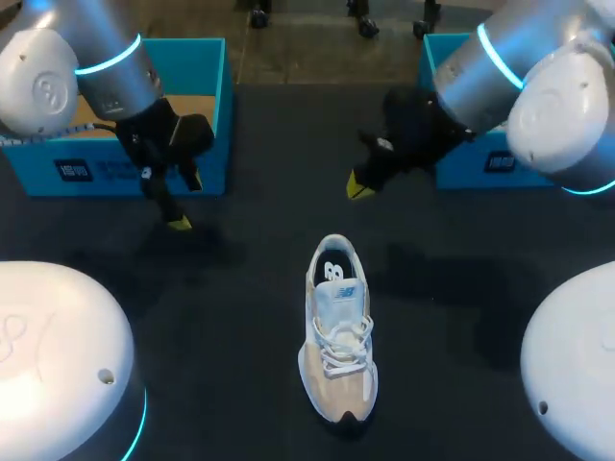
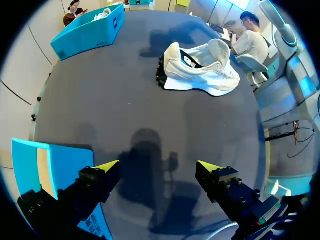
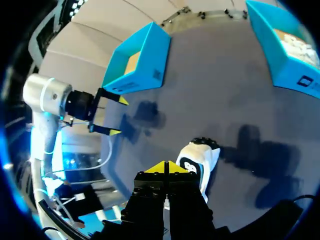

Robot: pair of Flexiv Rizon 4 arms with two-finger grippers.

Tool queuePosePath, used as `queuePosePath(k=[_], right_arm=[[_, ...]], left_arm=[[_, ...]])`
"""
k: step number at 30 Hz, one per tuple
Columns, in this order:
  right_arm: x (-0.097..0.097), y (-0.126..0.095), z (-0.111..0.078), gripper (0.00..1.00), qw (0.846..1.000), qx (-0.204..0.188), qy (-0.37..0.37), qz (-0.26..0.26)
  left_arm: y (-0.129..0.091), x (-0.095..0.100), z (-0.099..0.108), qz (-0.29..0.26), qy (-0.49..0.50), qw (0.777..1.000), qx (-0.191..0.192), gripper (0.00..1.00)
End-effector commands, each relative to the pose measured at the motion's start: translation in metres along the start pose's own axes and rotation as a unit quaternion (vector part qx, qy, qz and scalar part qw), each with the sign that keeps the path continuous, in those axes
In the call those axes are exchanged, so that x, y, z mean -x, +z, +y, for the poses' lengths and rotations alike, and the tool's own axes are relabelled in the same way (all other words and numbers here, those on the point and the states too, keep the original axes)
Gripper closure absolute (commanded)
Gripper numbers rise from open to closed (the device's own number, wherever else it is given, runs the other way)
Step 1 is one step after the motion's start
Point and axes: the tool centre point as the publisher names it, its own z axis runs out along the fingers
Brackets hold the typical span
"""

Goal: Take the shoe out of the shoebox, open the shoe tongue, remove and reinsert the insole, then place the shoe into the shoebox

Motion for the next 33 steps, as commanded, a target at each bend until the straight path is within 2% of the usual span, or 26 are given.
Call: queuePosePath(k=[1,6,8,13,19,22,33], right_arm=[[-0.002,-0.002,-0.005,1.00,0.994,0.029,0.001,-0.104],[-0.002,-0.002,-0.005,1.00,0.994,0.029,0.001,-0.104],[-0.014,0.007,-0.008,1.00,0.991,0.029,0.017,-0.129],[-0.044,0.008,-0.024,1.00,0.978,0.039,0.056,-0.198],[-0.064,0.020,-0.041,1.00,0.967,0.053,0.078,-0.236],[-0.065,0.027,-0.048,1.00,0.963,0.062,0.087,-0.246],[-0.065,0.027,-0.048,1.00,0.963,0.062,0.087,-0.246]], left_arm=[[0.001,-0.001,0.000,-0.001,0.000,1.000,0.001,0.00],[0.001,-0.001,0.000,-0.001,0.000,1.000,0.001,0.00],[-0.004,-0.001,0.000,-0.016,0.027,0.999,0.010,0.00],[-0.026,0.004,0.012,-0.053,0.085,0.995,0.020,0.00],[-0.052,0.016,0.030,-0.042,0.142,0.989,0.028,0.00],[-0.067,0.024,0.039,-0.009,0.191,0.981,0.039,0.00],[-0.067,0.024,0.039,-0.009,0.191,0.981,0.039,0.00]])
